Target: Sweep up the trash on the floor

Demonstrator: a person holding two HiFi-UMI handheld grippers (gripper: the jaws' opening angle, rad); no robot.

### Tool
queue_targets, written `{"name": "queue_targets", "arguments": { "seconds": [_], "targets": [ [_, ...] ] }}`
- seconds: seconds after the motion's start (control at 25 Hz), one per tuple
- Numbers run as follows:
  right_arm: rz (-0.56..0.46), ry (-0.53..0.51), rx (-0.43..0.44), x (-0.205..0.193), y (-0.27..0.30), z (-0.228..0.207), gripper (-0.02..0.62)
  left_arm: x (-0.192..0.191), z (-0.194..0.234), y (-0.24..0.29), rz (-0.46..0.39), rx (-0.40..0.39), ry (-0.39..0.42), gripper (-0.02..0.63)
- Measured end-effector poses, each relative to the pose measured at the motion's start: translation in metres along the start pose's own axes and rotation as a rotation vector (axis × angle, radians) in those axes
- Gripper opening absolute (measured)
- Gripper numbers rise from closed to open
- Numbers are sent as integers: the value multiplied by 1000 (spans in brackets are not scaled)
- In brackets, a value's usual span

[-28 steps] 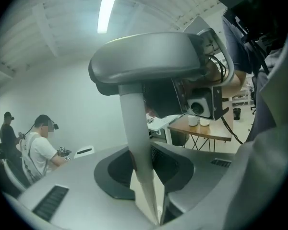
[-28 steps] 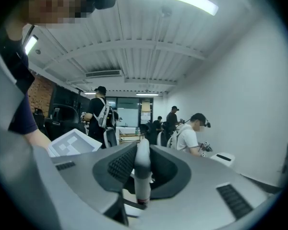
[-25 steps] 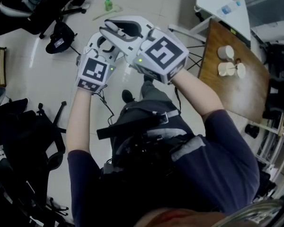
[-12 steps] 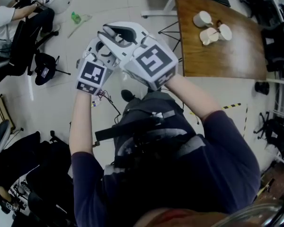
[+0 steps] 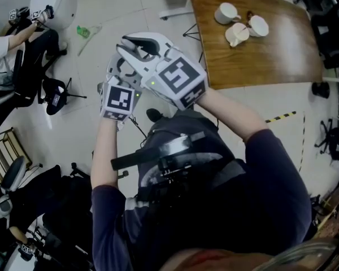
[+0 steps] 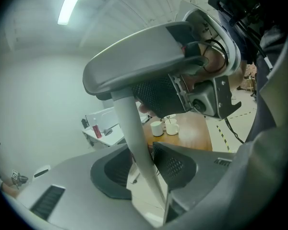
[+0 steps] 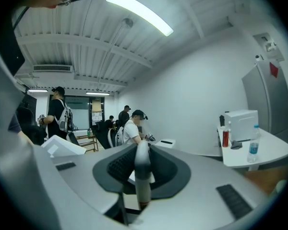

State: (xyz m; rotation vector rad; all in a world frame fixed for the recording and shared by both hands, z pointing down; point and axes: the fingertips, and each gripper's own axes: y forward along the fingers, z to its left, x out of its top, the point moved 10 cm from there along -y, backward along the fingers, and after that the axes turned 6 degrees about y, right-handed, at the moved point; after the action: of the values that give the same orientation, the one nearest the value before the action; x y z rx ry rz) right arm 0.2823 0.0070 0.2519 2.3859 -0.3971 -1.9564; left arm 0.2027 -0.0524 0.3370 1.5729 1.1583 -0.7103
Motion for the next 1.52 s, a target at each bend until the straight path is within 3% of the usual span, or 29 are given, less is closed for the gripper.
{"name": "queue_targets", "arguments": {
  "seconds": [0.16,0.32,0.44,0.52,0.8,0.96,1.36,1.52],
  "targets": [
    [12,7,16,0,-23,-17,96,14,-17,8,4,6,-25,143],
    [49,23,99,-2,-39,-35,95,22,-30,9,-64,8,-144,143],
    [55,19,165,-1,-46,-48,95,24,-34,19,-57,-32,-138,144],
    [49,31,154,1,-52,-59,95,29,-35,27,-50,-55,-120,143],
    [69,115,-10,-14,-66,-89,97,41,-36,63,-24,-114,-16,130],
    [53,154,-139,-23,-66,-102,97,34,-30,84,-21,-179,-5,130],
    [60,278,-481,-63,-62,-140,97,-1,-19,155,-114,-458,-2,129],
    [60,378,-616,-90,-66,-151,98,-13,-24,186,-99,-587,48,129]
  ]
}}
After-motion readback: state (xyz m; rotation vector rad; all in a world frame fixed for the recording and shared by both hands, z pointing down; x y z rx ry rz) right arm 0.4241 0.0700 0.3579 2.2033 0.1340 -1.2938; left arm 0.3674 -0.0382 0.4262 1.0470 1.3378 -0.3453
